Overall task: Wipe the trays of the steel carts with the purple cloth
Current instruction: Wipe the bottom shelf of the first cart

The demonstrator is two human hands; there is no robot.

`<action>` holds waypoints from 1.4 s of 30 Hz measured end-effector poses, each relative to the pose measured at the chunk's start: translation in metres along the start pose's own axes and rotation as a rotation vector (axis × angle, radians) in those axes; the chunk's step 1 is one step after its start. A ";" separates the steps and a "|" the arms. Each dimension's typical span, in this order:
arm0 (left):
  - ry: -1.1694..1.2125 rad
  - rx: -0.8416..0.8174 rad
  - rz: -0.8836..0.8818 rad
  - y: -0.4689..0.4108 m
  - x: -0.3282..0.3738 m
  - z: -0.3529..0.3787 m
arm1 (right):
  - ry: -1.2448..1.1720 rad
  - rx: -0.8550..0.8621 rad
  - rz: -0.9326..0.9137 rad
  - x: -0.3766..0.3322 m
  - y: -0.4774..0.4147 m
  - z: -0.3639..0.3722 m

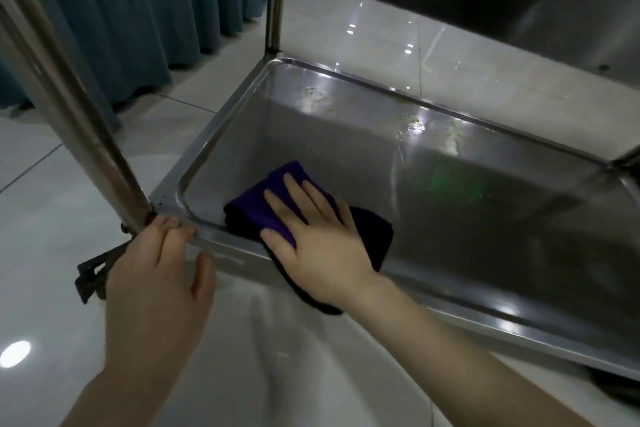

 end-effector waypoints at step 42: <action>0.055 -0.344 0.417 -0.044 0.107 0.097 | 0.109 -0.079 0.424 0.108 0.094 -0.005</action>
Point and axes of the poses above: each hand's wrist, its own y-axis away from the middle knuckle, its own z-axis out of the palm, x = y × z, the point moved 2 cm from there along -y, towards the middle knuckle, and after that the axes turned 11 degrees about y, right-handed, at the moved point
